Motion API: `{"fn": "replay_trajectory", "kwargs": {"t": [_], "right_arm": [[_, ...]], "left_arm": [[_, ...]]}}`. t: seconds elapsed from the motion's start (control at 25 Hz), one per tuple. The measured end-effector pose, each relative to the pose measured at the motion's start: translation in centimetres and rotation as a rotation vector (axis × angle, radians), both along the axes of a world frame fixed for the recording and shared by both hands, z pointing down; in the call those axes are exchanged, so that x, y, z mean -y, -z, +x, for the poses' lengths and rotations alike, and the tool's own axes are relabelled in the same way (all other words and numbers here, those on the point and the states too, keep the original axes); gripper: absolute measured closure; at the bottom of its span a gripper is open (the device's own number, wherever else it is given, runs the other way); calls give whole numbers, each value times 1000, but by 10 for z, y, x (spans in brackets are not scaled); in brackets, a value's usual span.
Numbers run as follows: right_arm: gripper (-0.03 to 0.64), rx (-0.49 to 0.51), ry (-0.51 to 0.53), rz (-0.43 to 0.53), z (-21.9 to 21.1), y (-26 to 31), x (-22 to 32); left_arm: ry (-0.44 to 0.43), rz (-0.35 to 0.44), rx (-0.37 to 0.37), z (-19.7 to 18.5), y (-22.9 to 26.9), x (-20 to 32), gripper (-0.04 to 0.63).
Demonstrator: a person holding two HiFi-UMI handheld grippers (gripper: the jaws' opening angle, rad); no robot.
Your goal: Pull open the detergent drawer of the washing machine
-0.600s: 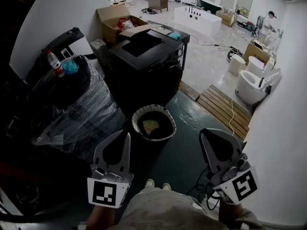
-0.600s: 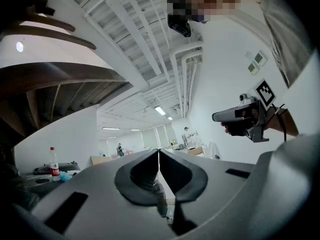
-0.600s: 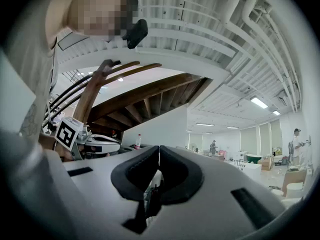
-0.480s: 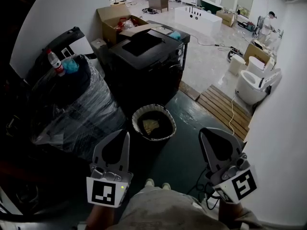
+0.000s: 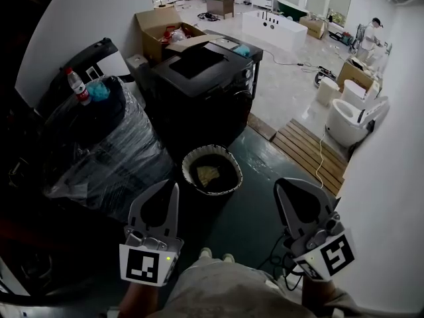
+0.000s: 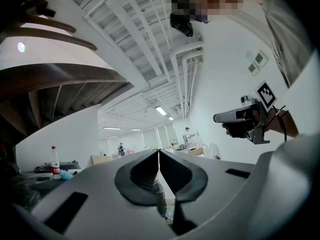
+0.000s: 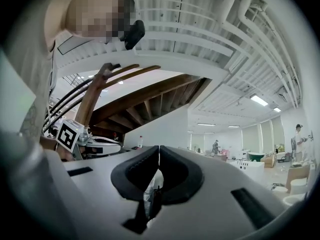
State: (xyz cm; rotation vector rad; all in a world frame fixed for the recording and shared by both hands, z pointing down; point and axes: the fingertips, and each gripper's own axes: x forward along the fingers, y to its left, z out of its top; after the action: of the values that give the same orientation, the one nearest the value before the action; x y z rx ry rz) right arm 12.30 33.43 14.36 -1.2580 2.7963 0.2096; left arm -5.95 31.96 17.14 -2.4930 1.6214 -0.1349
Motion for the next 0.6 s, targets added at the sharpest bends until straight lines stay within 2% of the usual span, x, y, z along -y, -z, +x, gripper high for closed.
{"fn": "replay_trajectory", "kwargs": {"t": [0.2,0.24,0.28,0.44,0.6], "right_arm": [[583,38,-28,-14,8,1,1],[493,61,-41,-13,11,4,1],[314,84,-56,-9,15,6,2],[296,117,-109,10,30,9,-1],[298,118,-119,4,38,8,-2]], "left_arm": [[-9,8,-5,9,4,-1,572],[-8,6,-3,9,3,-2,574],[-6,3,-2,10,2,-3,574],[-1,4,-1,12,2,-6,574],[-8,9,7,19,4,-8,574]]}}
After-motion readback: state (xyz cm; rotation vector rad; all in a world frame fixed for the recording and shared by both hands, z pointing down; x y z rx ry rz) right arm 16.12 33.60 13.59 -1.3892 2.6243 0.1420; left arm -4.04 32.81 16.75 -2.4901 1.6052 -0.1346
